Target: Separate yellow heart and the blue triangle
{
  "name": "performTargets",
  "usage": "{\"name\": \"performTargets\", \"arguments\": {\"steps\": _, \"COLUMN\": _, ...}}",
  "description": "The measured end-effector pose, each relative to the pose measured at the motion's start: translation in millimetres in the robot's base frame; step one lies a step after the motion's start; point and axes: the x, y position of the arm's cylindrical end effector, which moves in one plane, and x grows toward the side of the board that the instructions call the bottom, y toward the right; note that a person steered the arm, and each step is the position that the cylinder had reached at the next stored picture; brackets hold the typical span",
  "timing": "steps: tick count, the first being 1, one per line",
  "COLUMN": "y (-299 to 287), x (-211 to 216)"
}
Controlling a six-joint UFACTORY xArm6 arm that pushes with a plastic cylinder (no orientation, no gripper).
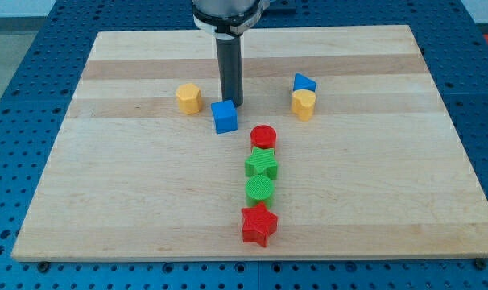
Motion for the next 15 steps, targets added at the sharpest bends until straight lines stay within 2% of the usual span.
{"name": "performTargets", "arguments": {"steps": 2, "y": 1, "x": 4}}
{"name": "performTargets", "arguments": {"steps": 3, "y": 3, "x": -23}}
{"name": "performTargets", "arguments": {"steps": 4, "y": 26, "x": -64}}
{"name": "performTargets", "arguments": {"steps": 6, "y": 83, "x": -66}}
{"name": "performTargets", "arguments": {"steps": 9, "y": 119, "x": -30}}
{"name": "performTargets", "arguments": {"steps": 11, "y": 141, "x": -28}}
{"name": "performTargets", "arguments": {"steps": 15, "y": 135, "x": 3}}
